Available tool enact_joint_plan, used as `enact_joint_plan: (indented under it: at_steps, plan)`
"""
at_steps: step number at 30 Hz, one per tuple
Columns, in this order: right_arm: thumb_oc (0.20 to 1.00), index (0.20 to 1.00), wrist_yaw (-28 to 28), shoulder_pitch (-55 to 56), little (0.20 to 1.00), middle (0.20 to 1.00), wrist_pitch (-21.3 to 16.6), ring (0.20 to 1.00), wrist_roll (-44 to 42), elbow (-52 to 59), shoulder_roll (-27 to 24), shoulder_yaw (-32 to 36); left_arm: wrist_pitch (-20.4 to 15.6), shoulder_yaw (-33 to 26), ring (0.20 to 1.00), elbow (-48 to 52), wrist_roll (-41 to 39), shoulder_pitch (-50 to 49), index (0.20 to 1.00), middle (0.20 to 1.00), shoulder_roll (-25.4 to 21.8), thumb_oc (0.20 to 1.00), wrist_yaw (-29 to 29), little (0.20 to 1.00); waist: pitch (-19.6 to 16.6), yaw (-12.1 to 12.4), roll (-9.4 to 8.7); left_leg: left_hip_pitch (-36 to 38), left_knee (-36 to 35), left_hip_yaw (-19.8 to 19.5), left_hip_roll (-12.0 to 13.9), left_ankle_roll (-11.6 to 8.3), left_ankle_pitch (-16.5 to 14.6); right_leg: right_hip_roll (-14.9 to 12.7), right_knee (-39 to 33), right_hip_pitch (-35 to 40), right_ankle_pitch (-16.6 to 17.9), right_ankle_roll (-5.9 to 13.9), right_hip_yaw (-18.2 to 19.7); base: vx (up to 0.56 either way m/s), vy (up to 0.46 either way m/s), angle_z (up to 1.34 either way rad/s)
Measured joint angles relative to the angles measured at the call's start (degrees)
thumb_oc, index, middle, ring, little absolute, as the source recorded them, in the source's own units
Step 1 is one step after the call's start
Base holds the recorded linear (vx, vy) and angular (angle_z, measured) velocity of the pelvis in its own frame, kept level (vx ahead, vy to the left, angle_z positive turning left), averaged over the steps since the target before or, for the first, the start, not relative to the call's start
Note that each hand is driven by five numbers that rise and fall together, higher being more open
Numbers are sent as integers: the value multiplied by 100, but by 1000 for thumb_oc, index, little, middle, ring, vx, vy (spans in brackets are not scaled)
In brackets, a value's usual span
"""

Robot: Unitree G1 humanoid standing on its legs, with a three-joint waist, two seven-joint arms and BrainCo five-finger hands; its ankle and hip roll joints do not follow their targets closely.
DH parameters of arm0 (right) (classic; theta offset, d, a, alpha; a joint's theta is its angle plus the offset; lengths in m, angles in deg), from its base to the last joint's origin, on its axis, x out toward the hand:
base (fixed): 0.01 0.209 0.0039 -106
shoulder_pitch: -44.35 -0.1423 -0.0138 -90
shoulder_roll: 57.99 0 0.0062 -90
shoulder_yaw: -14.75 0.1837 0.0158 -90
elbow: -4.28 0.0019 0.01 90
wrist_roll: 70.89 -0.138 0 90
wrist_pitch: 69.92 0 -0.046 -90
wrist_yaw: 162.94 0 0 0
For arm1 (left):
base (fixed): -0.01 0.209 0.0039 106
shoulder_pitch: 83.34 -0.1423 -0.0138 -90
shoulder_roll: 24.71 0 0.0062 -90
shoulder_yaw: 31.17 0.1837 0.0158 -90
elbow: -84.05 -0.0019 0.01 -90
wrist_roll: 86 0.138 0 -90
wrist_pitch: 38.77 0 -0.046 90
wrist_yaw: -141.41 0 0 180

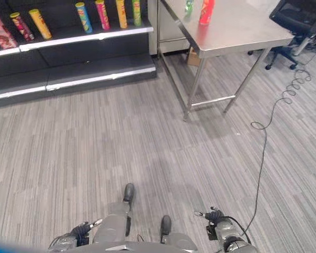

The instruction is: Put the goods on the table back onto the shelves and tidy them up.

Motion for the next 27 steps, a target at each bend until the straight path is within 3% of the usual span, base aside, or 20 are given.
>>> enact_joint_plan:
  at_steps: [1,2,3,4,5,7,8,10,12,13,14,15,17,18,20,21,24,25,27]
  plan:
    - [1000,1000,6,78,1000,1000,52,1000,12,-34,-14,-81,-6,0,1000,0,0,19,1000,1000,6,1000,-1,1000,-128,18,-10,158,208,13,-57,-5,-12,-121,19,22,-109,144,116,442,227,-60]
    - [1000,1000,27,171,1000,1000,70,1000,37,-13,58,-192,-14,20,1000,122,1,-46,1000,1000,-75,1000,-8,1000,-305,-10,-138,307,53,374,-205,349,241,-341,113,38,-246,476,149,400,235,-62]
    - [1000,1000,29,195,1000,1000,72,1000,40,-13,126,-198,-12,35,1000,197,2,-28,1000,1000,-144,1000,-8,1000,-341,-42,-229,377,42,453,-305,535,158,-465,348,14,-274,548,73,368,261,-50]
    - [1000,1000,32,270,1000,1000,67,1000,41,-2,229,-196,-13,194,1000,302,20,-5,1000,1000,-288,1000,0,1000,-410,-28,-284,585,-64,562,-382,880,236,-619,1278,-186,-627,851,-109,238,210,-23]
    - [1000,1000,38,305,1000,1000,65,1000,41,22,262,-197,-25,241,1000,342,28,7,1000,1000,-353,1000,4,1000,-467,-53,-303,663,-77,575,-443,1068,144,-633,1773,-386,-707,915,-134,147,142,-16]
    - [1000,1000,80,284,1000,1000,66,1000,41,29,285,-192,-28,310,1000,387,56,131,1000,1000,-466,1000,12,1000,-537,-96,-376,756,-105,606,-579,1198,46,-776,2872,-890,-814,1106,-96,164,153,4]
    - [1000,1000,106,265,1000,1000,61,1000,41,42,280,-176,-24,362,1000,369,67,141,1000,1000,-511,1000,16,1000,-560,-214,-335,854,-131,555,-657,1360,16,-867,3647,-1183,-875,1256,-98,271,225,22]
    - [1000,1000,129,266,1000,1000,65,1000,41,-14,278,-154,-18,420,1000,372,67,140,1000,1000,-515,1000,15,1000,-587,-212,-378,1075,-110,609,-819,1481,-53,-1020,4291,-1435,-470,1303,-49,293,198,6]
    - [1000,1000,131,284,1000,1000,49,1000,42,-5,223,-145,-6,477,1000,360,88,47,1000,1000,-458,1000,37,1000,-441,-274,-119,1503,-217,592,-843,1612,-196,-1165,5373,-1810,492,1270,-132,376,113,-4]
    - [1000,1000,146,373,1000,1000,54,1000,32,7,227,-111,-2,481,1000,339,194,-95,1000,1000,-437,1000,40,1000,-480,-320,50,1691,-278,504,-856,1685,-388,-1268,5233,-2070,-104,1211,-494,443,23,8]
    - [1000,1000,149,386,1000,1000,49,1000,37,16,215,-58,5,508,1000,307,242,-115,1000,1000,-437,1000,41,1000,-475,-352,95,1716,-280,458,-856,1669,-429,-1236,4671,-2087,-300,1109,-684,432,-15,16]
    - [1000,1000,151,356,1000,1000,49,1000,34,37,214,20,27,532,1000,246,289,-61,1000,1000,-451,1000,44,1000,-409,-412,105,1753,-279,420,-873,1639,-445,-1088,3338,-2126,-434,1004,-867,313,-57,19]
    - [1000,1000,151,362,1000,1000,51,1000,30,119,222,40,49,509,1000,247,291,-38,1000,1000,-444,1000,47,1000,-347,-489,36,1817,-269,380,-928,1644,-414,-916,2421,-2190,-350,1005,-844,447,-36,39]
    - [1000,1000,147,392,1000,1000,84,1000,30,222,213,62,56,497,1000,154,307,32,1000,1000,-401,1000,52,1000,-266,-621,-115,2034,-270,240,-1021,1438,-620,-614,1075,-2294,125,1010,-660,418,-15,59]
    - [1000,1000,149,398,1000,1000,96,1000,31,188,227,75,56,379,1000,83,404,52,1000,1000,-371,1000,81,1000,-201,-737,-270,2287,-274,199,-1109,1489,-809,-549,268,-2267,437,1064,-693,495,-28,56]
    - [1000,1000,146,441,1000,1000,114,1000,32,176,220,104,55,381,1000,62,422,43,1000,1000,-355,1000,89,1000,-201,-777,-287,2415,-276,165,-1108,1531,-939,-532,176,-2336,455,1049,-755,547,-58,34]
    - [1000,1000,149,602,1000,1000,128,1000,41,98,207,304,72,350,1000,15,522,-75,1000,1000,-252,1000,125,1000,-248,-843,-265,2916,-277,11,-1057,1384,-1303,-541,353,-2341,500,1004,-1384,483,-120,19]
    - [1000,1000,152,706,1000,1000,127,1000,45,29,201,304,73,354,1000,12,528,-92,1000,1000,-204,1000,128,1000,-303,-910,-216,3076,-277,-146,-937,1207,-1443,-508,541,-2166,505,976,-1387,570,-188,60]
    - [1000,1000,159,814,1000,1000,205,1000,65,-168,200,298,73,397,1000,15,535,-58,1000,1000,-102,1000,137,1000,-379,-1006,18,3259,-156,-381,-582,1012,-1587,-275,689,-1936,748,696,-1338,412,-162,78]
